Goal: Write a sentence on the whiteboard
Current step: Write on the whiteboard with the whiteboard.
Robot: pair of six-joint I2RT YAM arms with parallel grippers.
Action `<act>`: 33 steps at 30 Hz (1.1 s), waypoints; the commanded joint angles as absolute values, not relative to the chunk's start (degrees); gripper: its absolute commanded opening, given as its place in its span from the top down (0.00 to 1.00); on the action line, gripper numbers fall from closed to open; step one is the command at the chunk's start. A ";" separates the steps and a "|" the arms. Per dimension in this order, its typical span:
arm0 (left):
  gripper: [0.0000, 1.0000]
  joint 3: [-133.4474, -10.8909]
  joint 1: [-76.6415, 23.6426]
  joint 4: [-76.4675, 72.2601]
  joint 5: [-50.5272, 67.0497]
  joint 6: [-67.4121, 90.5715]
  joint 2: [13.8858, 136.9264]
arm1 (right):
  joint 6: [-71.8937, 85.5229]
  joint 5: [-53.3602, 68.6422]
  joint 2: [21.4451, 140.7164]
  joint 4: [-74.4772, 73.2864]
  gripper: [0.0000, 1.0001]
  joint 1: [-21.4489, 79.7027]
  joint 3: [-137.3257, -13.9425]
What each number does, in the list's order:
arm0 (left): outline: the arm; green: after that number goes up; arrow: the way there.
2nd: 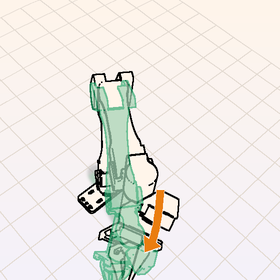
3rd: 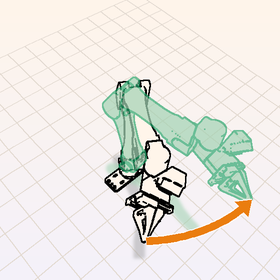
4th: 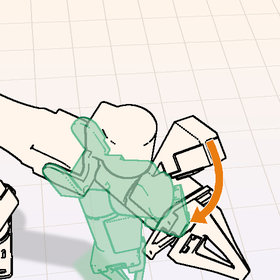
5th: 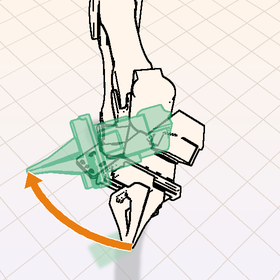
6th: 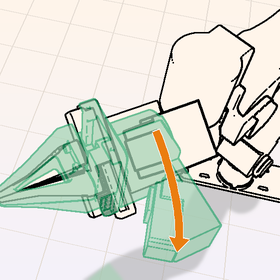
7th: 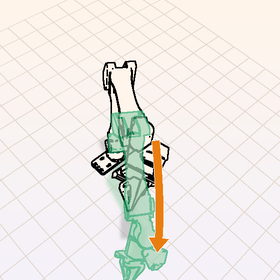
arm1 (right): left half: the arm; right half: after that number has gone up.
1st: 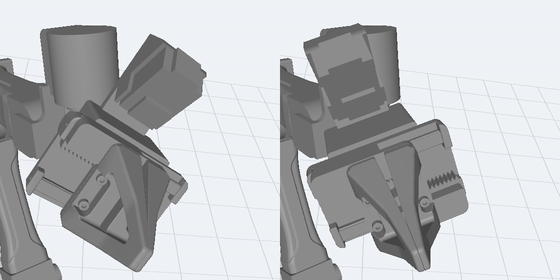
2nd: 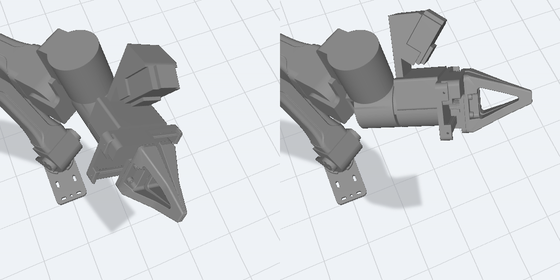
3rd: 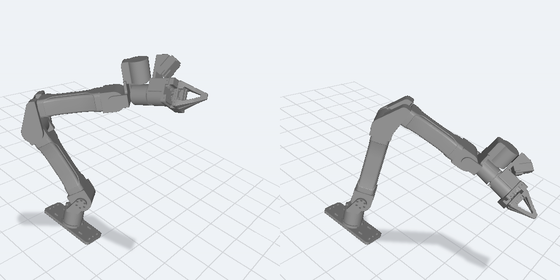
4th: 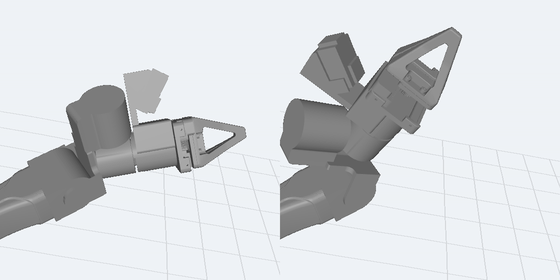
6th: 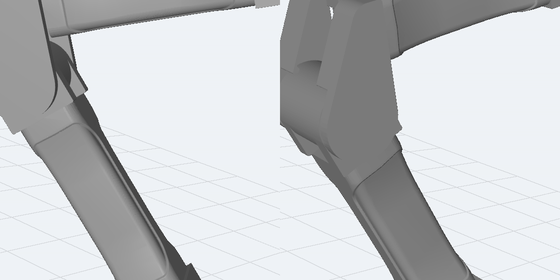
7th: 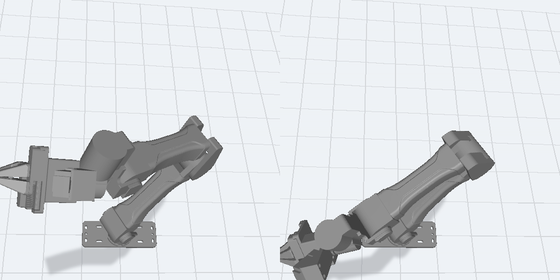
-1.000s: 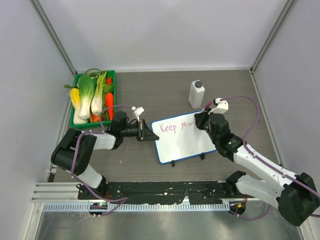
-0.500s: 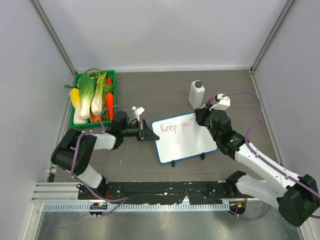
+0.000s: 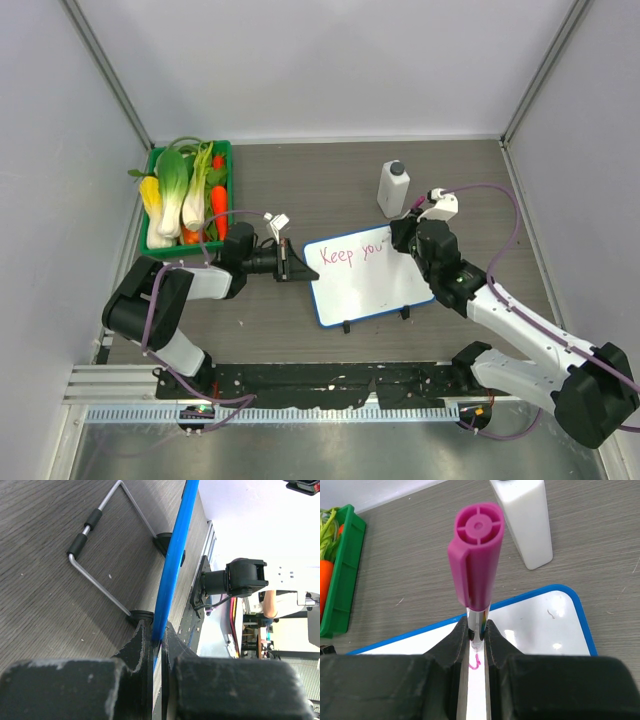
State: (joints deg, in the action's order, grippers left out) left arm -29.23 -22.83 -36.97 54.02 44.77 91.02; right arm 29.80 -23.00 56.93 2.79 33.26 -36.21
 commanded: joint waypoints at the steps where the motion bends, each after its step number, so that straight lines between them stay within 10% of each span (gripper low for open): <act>1: 1.00 -29.35 -23.99 -32.70 52.21 43.15 92.11 | 29.27 -25.05 57.04 4.75 0.99 32.96 -35.25; 33: 1.00 -29.53 -23.99 -32.43 52.38 43.15 92.29 | 28.13 -25.14 56.16 6.24 0.99 32.70 -36.30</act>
State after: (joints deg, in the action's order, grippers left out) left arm -29.26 -22.87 -36.88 54.02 44.75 91.02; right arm 29.19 -23.55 56.18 4.21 32.88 -34.17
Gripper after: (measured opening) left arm 0.051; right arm 0.171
